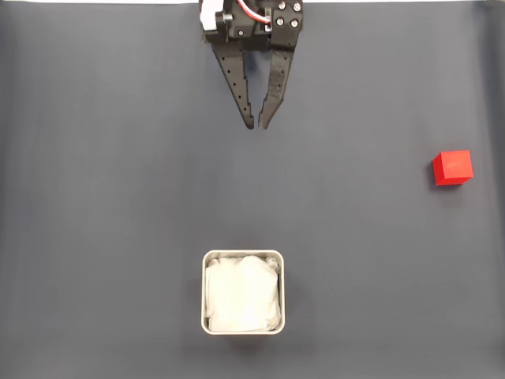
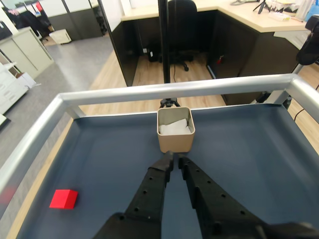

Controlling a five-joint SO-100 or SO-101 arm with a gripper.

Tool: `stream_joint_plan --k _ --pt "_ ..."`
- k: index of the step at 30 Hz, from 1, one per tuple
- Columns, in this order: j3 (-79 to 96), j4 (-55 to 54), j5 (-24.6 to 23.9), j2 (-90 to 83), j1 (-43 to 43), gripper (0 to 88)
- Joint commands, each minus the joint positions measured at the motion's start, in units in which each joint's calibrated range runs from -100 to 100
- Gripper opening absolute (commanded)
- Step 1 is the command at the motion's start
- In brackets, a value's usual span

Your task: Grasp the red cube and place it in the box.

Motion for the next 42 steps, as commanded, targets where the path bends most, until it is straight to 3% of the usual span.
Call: stream_joint_plan --k 1,16,42 --pt "-6.14 3.94 1.12 3.65 0.24 0.0" --pt "-9.88 6.23 3.08 9.88 -0.33 0.0" --pt "-10.15 4.02 4.88 19.42 -21.56 1.4"
